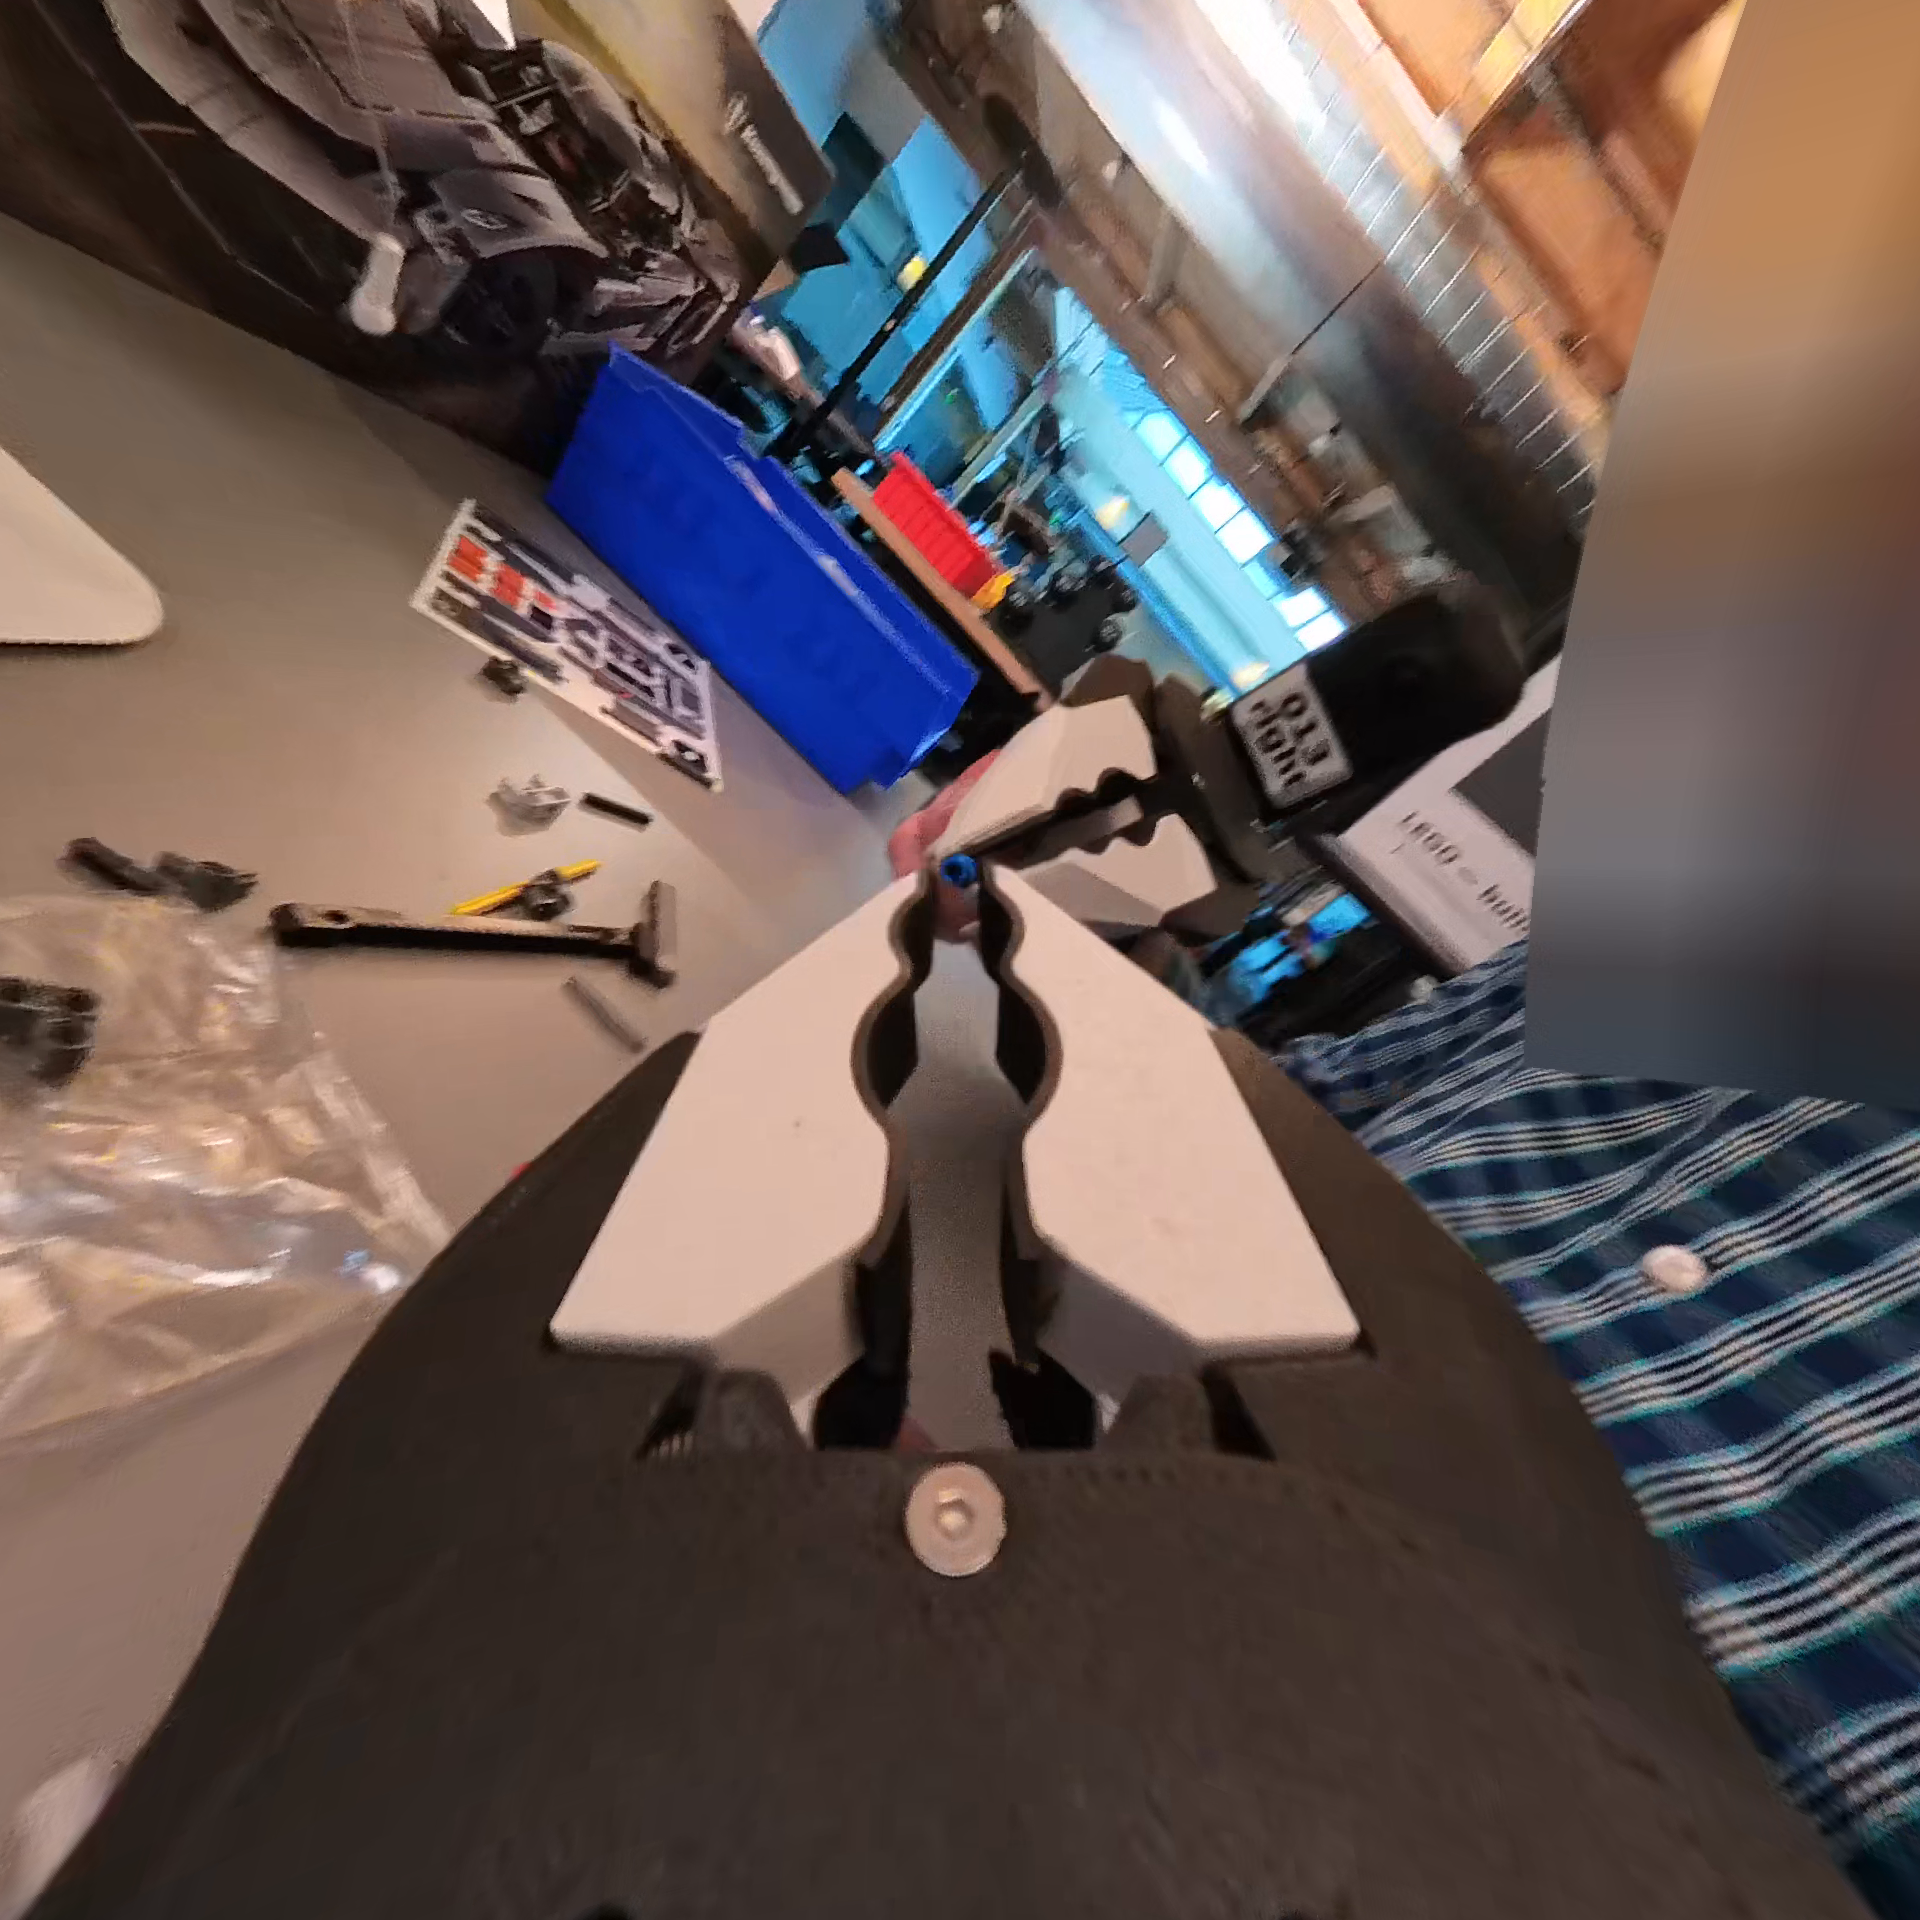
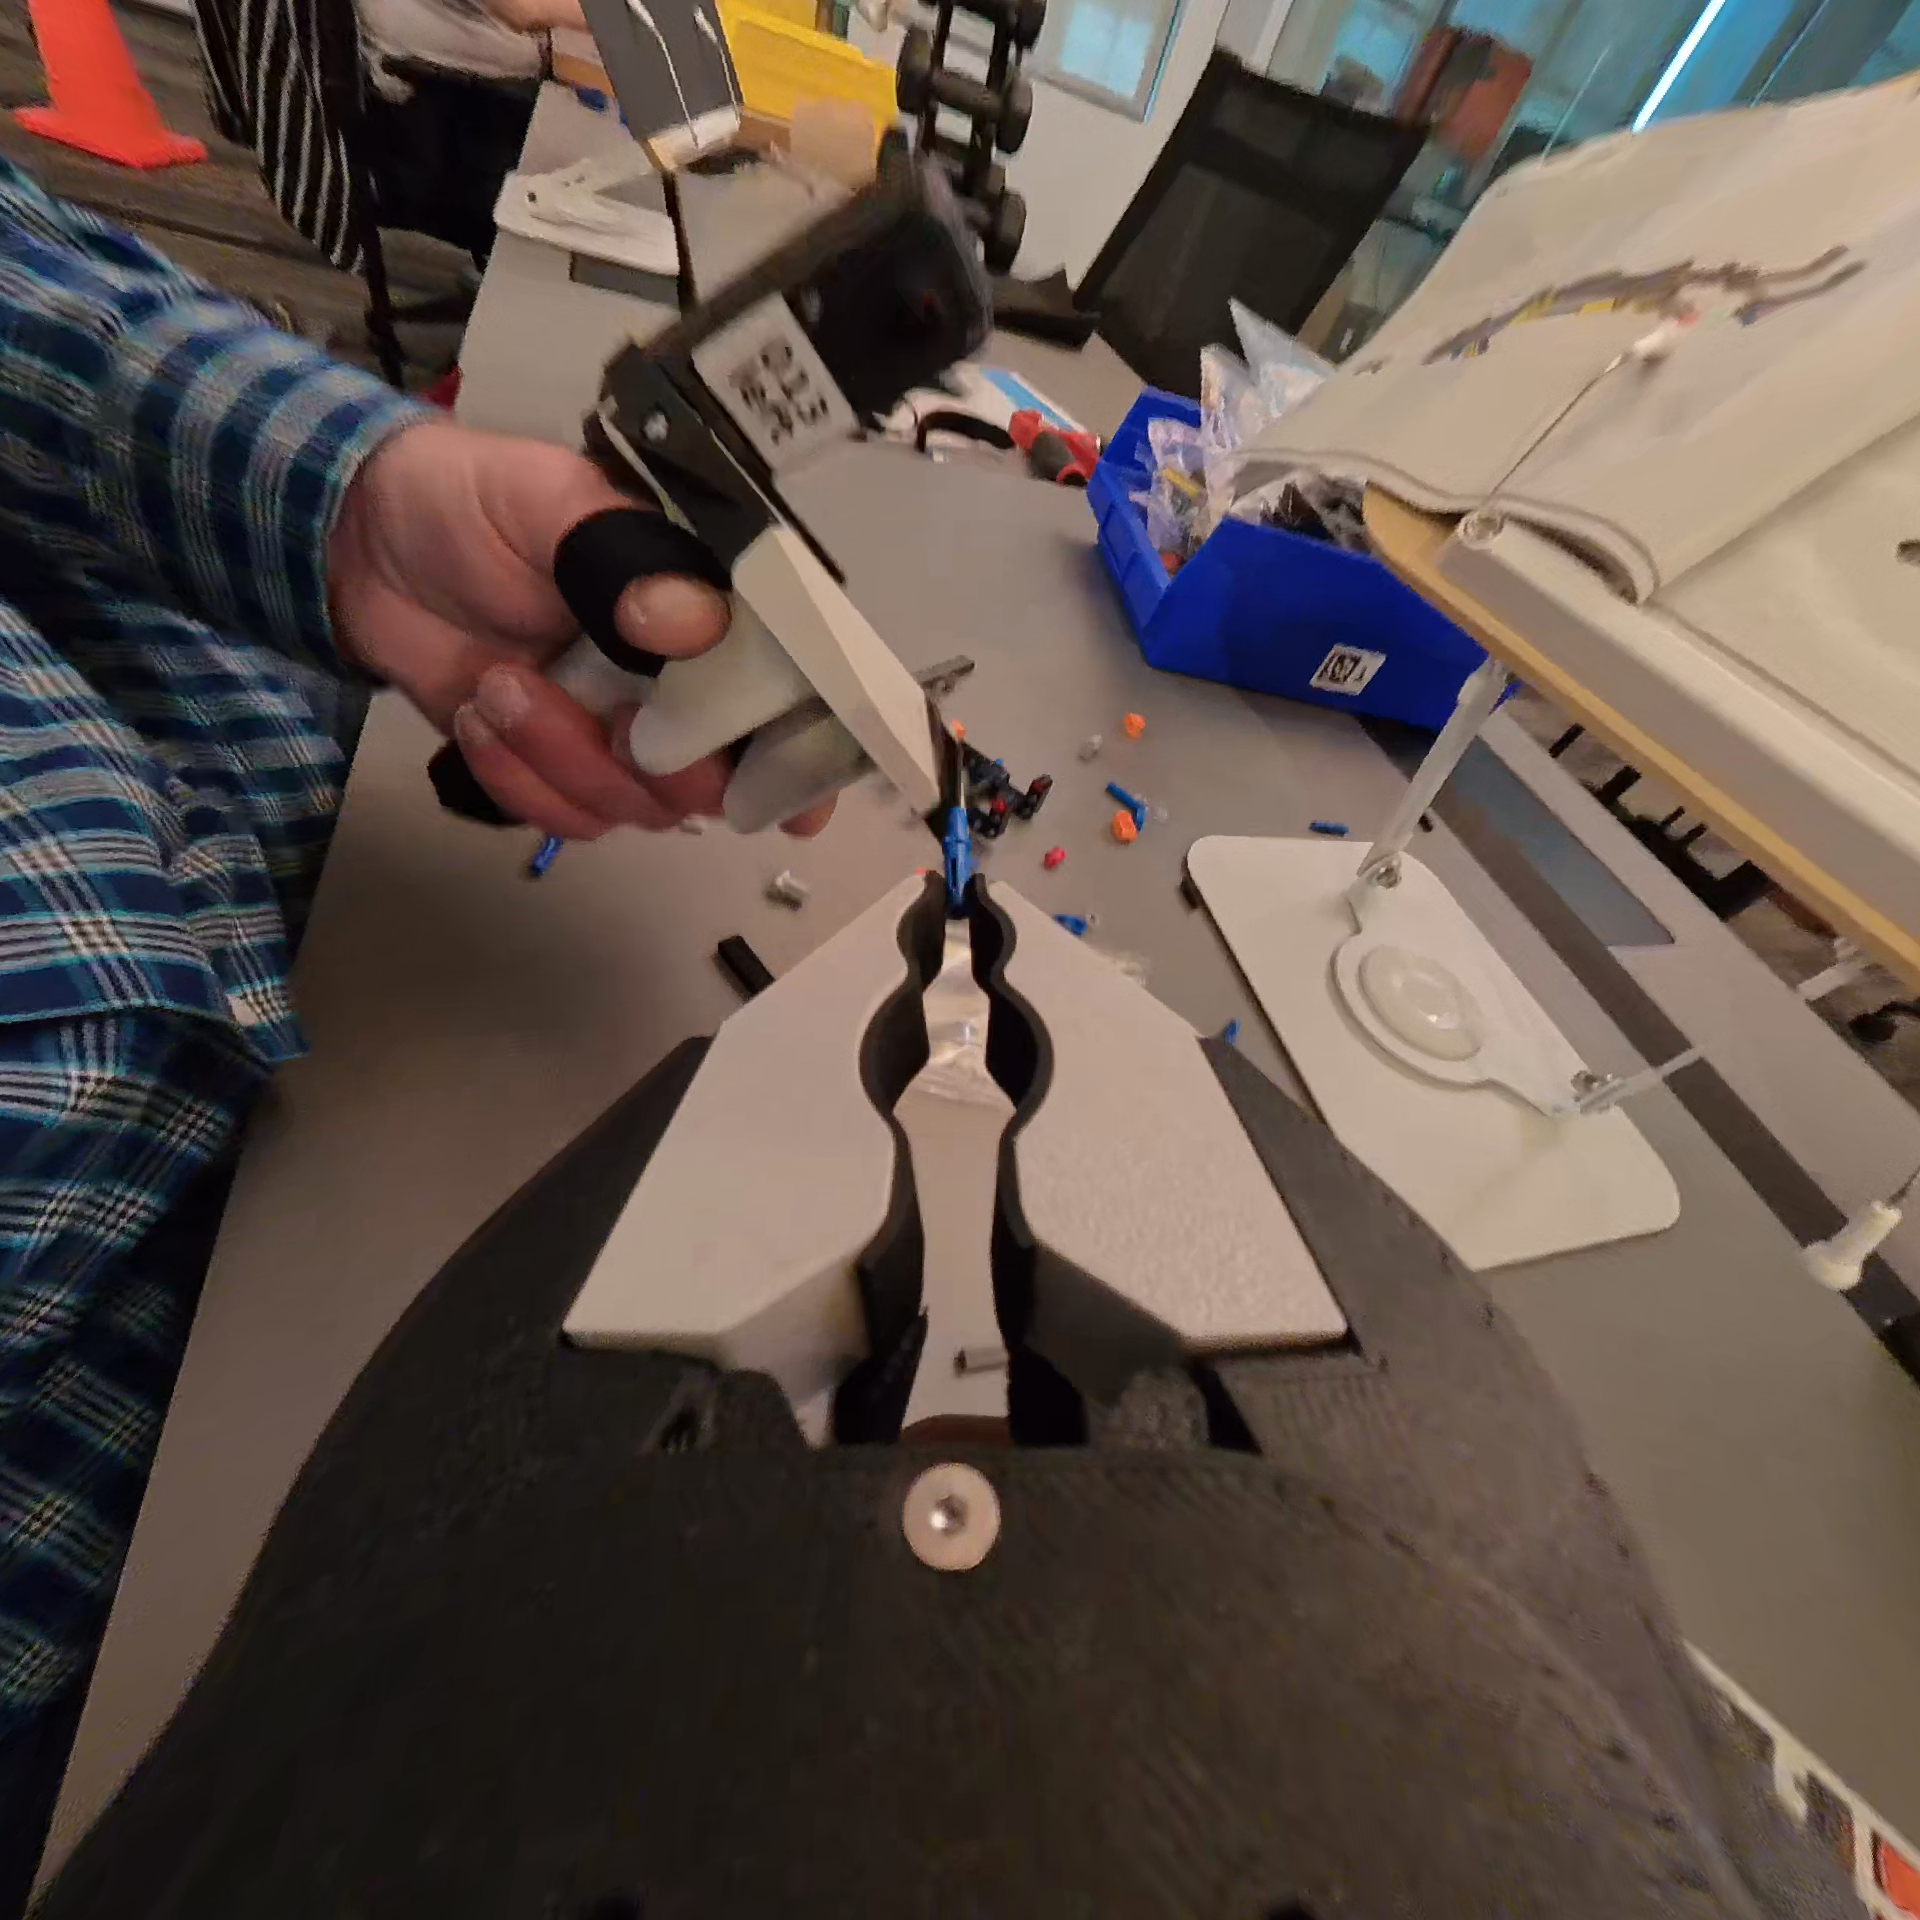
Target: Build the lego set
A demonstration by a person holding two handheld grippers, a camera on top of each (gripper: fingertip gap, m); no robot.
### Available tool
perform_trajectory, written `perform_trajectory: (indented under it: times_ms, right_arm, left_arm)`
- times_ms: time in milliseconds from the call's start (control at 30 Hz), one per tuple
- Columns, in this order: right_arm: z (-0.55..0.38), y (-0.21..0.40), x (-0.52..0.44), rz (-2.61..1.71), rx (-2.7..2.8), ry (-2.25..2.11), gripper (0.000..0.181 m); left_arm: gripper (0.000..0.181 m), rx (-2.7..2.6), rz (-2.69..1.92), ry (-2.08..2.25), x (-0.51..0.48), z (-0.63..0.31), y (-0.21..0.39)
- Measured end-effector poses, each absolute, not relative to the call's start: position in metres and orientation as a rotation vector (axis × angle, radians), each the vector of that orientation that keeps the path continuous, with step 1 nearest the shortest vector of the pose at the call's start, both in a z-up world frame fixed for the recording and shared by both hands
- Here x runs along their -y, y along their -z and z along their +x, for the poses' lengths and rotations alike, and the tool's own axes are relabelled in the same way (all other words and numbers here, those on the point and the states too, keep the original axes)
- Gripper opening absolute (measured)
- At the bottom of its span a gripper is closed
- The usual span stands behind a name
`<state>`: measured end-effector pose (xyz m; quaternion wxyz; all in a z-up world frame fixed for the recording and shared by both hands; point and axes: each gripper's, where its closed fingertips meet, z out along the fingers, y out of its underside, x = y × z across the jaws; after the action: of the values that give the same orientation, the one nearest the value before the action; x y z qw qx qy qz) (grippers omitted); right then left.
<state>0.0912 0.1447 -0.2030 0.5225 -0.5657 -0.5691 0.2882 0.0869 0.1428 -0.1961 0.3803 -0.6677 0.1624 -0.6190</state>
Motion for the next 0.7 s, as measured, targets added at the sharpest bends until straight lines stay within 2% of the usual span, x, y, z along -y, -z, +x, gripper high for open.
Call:
perform_trajectory:
  times_ms: [67,233,300,433,533,700]
  right_arm:
    - [0.097,0.213,-0.148,-1.414,1.379,-0.664,0.002]
    - [0.108,0.263,-0.151,-1.632,1.462,-0.590,0.002]
    - [0.109,0.280,-0.149,-1.678,1.494,-0.560,0.002]
    - [0.109,0.295,-0.148,-1.745,1.499,-0.556,0.002]
    - [0.110,0.304,-0.147,-1.783,1.508,-0.542,0.002]
    - [0.109,0.318,-0.150,-1.829,1.518,-0.503,0.002]
  left_arm:
    - [0.017,-0.543,-1.789,1.382,-0.143,0.078,0.211]
    - [0.025,-1.087,-2.045,0.598,-0.144,0.045,0.284]
    - [0.027,-1.227,-2.094,0.423,-0.141,0.036,0.308]
    - [0.026,-1.409,-2.111,0.267,-0.131,0.036,0.339]
    - [0.006,-1.376,-2.124,0.249,-0.133,0.040,0.340]
    - [0.005,-1.219,-2.228,0.227,-0.134,0.041,0.340]
